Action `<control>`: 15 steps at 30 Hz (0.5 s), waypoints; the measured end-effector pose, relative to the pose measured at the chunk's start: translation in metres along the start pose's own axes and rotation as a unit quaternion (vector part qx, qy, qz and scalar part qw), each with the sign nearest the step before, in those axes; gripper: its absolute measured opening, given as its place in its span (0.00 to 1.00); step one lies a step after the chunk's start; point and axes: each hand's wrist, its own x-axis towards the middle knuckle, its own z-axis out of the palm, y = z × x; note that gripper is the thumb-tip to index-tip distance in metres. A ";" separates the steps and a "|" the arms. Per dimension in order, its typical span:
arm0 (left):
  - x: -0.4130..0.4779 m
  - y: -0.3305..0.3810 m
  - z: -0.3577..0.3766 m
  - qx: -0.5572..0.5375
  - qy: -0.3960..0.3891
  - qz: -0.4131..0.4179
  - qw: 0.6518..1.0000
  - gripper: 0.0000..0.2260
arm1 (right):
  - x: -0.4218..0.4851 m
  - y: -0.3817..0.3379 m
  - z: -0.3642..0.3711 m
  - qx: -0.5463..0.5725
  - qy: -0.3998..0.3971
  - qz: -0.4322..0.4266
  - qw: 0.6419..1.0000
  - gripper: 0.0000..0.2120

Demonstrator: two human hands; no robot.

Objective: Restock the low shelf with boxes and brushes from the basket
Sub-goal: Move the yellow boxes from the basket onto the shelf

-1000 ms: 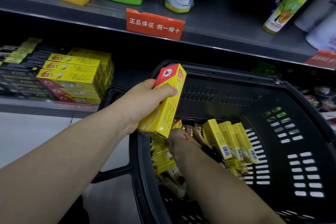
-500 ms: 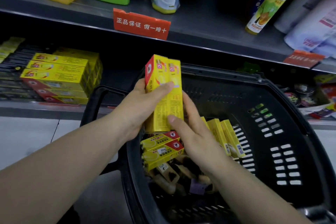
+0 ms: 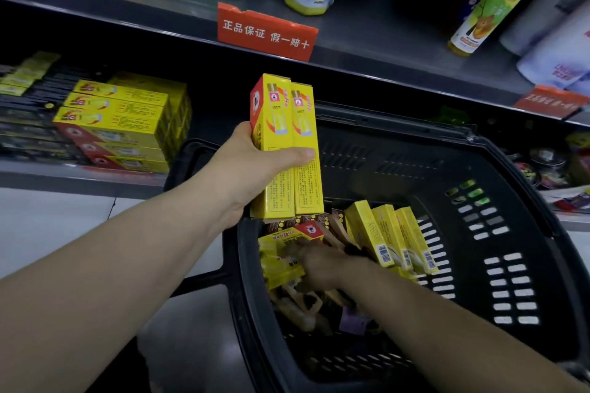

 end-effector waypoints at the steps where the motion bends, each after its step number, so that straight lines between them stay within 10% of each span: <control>1: 0.000 0.000 0.000 -0.001 0.000 -0.001 1.000 0.23 | 0.007 -0.003 0.010 -0.055 0.008 -0.012 0.998 0.34; 10: 0.002 0.002 0.001 0.001 0.001 -0.009 1.000 0.27 | 0.028 -0.005 0.018 -0.344 0.115 -0.108 0.926 0.19; 15: 0.002 0.002 0.001 0.005 -0.004 -0.015 1.000 0.27 | -0.005 0.018 -0.005 -0.217 0.192 -0.012 0.957 0.23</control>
